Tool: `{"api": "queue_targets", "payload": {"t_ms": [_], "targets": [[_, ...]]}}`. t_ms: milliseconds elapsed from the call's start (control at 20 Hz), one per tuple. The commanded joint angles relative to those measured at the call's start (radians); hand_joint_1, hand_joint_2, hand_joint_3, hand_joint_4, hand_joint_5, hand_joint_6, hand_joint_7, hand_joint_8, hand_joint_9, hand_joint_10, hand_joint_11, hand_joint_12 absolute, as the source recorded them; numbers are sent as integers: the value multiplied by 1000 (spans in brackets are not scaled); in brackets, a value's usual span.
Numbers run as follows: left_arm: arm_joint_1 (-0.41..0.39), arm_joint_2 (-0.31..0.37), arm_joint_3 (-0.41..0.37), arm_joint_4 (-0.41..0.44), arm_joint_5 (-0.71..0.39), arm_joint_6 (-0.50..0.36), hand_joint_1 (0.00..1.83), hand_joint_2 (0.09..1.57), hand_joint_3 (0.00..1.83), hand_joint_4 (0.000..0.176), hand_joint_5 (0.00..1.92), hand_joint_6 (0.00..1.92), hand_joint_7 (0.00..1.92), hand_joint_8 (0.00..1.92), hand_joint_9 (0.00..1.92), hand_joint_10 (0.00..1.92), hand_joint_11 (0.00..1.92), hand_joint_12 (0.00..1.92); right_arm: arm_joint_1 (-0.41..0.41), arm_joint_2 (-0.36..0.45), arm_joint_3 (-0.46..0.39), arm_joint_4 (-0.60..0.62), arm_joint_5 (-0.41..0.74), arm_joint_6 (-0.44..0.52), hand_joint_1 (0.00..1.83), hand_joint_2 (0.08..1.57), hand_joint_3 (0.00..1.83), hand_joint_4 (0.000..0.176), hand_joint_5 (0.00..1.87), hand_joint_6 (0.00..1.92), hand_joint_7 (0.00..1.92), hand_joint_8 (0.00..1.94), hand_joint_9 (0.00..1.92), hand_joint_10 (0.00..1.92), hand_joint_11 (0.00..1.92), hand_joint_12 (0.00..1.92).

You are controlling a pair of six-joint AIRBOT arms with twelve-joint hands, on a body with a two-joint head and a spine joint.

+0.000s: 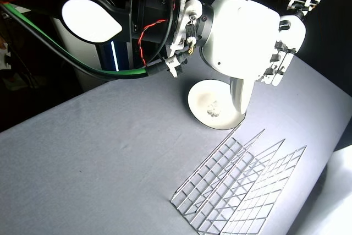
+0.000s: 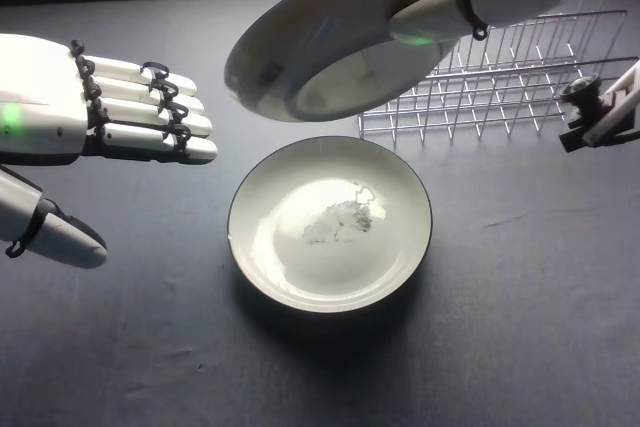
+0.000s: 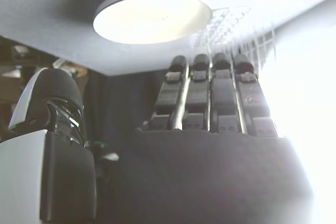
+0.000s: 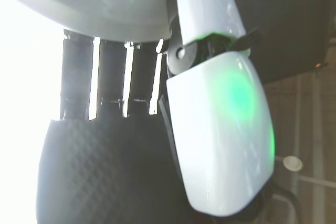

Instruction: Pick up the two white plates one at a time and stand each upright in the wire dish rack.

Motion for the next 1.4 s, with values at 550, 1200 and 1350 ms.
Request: {"api": "queue_targets", "payload": {"t_ms": [550, 1200, 1350], "targets": [[-13, -11, 14, -68, -30, -1, 0, 1192, 1, 0, 11, 2, 0, 0, 0, 0, 0, 0, 24, 7, 68, 41, 132, -13, 1391, 1061, 0, 0, 954, 935, 1145, 735, 1060, 969, 969, 1083], [-18, -11, 14, -67, -29, -1, 0, 1180, 0, 0, 10, 2, 0, 0, 0, 0, 0, 0, 71, -19, 143, 41, 129, -18, 1386, 1077, 0, 0, 923, 994, 1084, 788, 1053, 1013, 966, 1122], [-11, -11, 13, -67, -24, -1, 0, 1188, 1, 0, 15, 4, 0, 0, 0, 0, 0, 0, 76, -18, 159, 41, 128, -21, 1385, 1080, 2, 0, 902, 1019, 1075, 802, 1053, 1015, 976, 1113]]}}
